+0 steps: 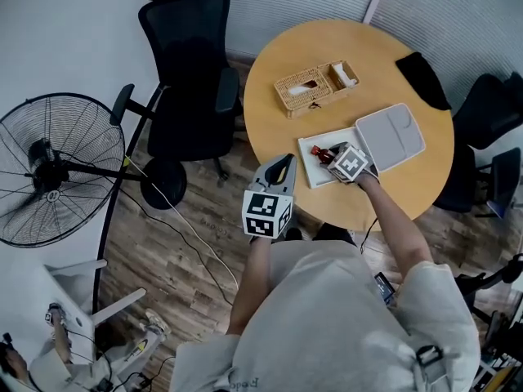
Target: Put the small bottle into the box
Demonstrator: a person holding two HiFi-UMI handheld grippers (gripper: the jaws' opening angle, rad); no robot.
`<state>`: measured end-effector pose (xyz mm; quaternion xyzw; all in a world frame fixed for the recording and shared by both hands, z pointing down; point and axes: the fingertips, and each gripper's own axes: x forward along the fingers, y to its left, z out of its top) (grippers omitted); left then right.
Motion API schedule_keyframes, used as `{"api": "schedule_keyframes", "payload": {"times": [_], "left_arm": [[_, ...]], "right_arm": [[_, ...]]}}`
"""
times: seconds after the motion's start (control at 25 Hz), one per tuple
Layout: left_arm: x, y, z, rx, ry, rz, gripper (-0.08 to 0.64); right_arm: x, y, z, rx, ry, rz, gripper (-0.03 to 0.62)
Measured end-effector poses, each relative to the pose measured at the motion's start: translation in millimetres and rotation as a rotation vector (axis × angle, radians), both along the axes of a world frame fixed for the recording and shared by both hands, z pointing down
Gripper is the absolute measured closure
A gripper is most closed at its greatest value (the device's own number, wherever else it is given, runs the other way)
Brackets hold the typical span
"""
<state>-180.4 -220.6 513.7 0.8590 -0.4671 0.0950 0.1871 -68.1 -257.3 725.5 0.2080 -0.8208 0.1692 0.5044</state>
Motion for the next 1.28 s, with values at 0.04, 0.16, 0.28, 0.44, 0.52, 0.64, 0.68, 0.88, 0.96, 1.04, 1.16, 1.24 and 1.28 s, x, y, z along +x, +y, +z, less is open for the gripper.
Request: {"api": "schedule_keyframes", "payload": {"times": [0.04,0.16,0.28,0.44,0.52,0.64,0.68,0.88,0.96,1.04,1.16,1.24,1.28], "left_arm": [[0.1,0.2,-2.2,0.005,0.000,0.000,0.531],[-0.8,1.5,-5.7,0.014,-0.008,0.002,0.531],[-4.6,5.1,-5.7,0.015,-0.021,-0.006,0.531],[-14.8,9.4,-3.6,0.014,-0.030,-0.028,0.531],[-19.9,10.5,-4.2,0.017,-0.036,-0.040,0.531],[-26.4,11.5,-5.7,0.022,-0.043,-0.056,0.531],[-28.1,11.4,-5.8,0.021,-0.043,-0.059,0.531],[-30.4,12.7,-4.1,0.026,-0.059,-0.055,0.531],[-31.9,11.5,-2.8,0.027,-0.074,-0.053,0.531],[-33.0,9.2,-3.4,0.028,-0.074,-0.054,0.531],[-32.1,6.8,-5.4,0.032,-0.067,-0.049,0.531],[-31.3,4.3,-5.7,0.033,-0.062,-0.041,0.531],[-32.0,2.7,-5.3,0.031,-0.058,-0.041,0.531]], "right_arm": [[-1.6,0.2,2.0,0.000,0.010,-0.012,0.364],[-6.9,-2.5,8.2,0.007,0.025,-0.035,0.364],[-3.1,-5.1,14.1,-0.008,0.056,-0.022,0.364],[0.8,-2.5,22.1,-0.026,0.095,-0.048,0.364],[1.6,-0.7,26.7,-0.020,0.113,-0.088,0.364],[15.4,-1.5,38.1,-0.003,0.207,-0.139,0.364],[18.1,-2.9,40.3,-0.001,0.227,-0.149,0.364],[11.6,5.1,45.8,-0.054,0.180,-0.157,0.364],[3.7,9.9,44.0,-0.078,0.135,-0.158,0.364],[3.1,12.5,44.4,-0.094,0.135,-0.176,0.364],[4.9,16.4,45.2,-0.115,0.147,-0.193,0.362],[5.5,17.2,44.6,-0.123,0.156,-0.201,0.360],[5.4,18.0,44.3,-0.132,0.159,-0.203,0.360]]}}
